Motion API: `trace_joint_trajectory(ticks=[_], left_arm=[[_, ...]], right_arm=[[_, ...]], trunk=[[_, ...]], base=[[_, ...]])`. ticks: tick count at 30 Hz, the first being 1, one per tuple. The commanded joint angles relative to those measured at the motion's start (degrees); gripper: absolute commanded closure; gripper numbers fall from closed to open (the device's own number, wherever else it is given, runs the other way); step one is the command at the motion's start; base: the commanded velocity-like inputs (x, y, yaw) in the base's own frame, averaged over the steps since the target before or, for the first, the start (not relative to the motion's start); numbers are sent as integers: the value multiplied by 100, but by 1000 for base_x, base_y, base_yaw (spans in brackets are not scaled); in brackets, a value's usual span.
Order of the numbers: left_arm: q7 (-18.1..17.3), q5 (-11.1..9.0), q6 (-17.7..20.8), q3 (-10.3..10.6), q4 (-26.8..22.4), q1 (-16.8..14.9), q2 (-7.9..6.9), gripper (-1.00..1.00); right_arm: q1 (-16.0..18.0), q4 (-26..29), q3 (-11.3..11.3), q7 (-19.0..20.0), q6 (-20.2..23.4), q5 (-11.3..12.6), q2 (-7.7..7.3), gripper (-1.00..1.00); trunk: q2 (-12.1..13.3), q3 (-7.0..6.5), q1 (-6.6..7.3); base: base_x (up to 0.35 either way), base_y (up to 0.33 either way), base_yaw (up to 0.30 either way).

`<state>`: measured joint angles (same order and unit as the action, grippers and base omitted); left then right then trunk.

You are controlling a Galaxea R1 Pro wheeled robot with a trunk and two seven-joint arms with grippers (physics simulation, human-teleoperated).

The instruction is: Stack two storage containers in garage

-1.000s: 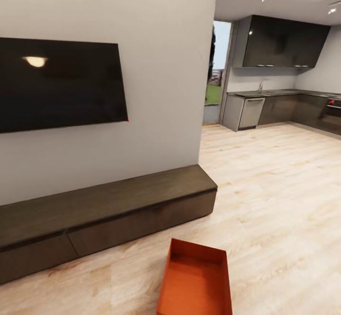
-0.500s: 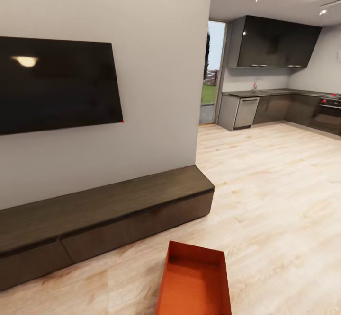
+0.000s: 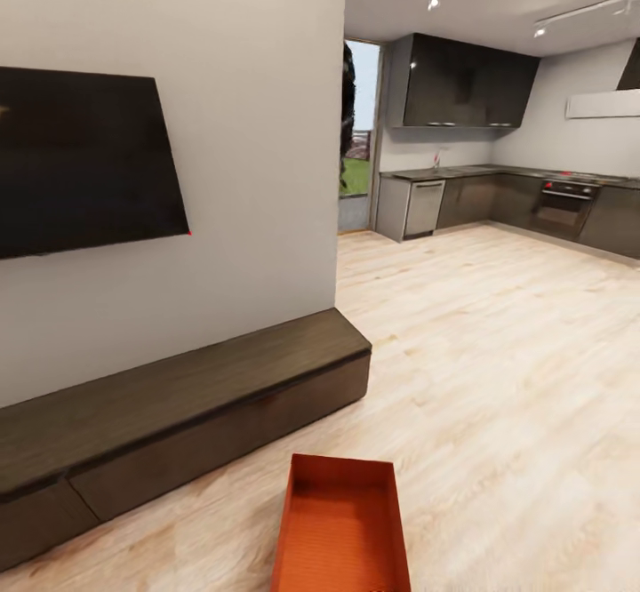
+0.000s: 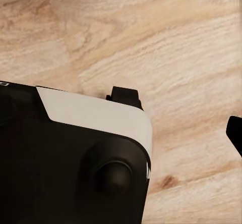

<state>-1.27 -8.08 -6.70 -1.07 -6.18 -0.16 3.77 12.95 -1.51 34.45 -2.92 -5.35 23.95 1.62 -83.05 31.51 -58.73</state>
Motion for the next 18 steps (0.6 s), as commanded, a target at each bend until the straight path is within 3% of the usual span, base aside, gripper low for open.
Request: trace_joint_trajectory(ticks=[1, 8, 18], left_arm=[[-13, -45, -15, -8, 3, -2, 1, -100], [-13, -49, -15, -12, 3, 2, 1, -100], [-13, -46, -24, -8, 3, -1, 1, -100]], right_arm=[[6, -16, 47, -7, -27, 48, 5, -100], [6, -16, 53, -7, -27, 48, -2, -100], [6, -16, 53, -7, -27, 48, 1, -100]], trunk=[[-3, 5, 0], [-3, 5, 0], [-3, 5, 0]], base=[[0, 0, -207], [27, 0, -39], [268, 0, -1]])
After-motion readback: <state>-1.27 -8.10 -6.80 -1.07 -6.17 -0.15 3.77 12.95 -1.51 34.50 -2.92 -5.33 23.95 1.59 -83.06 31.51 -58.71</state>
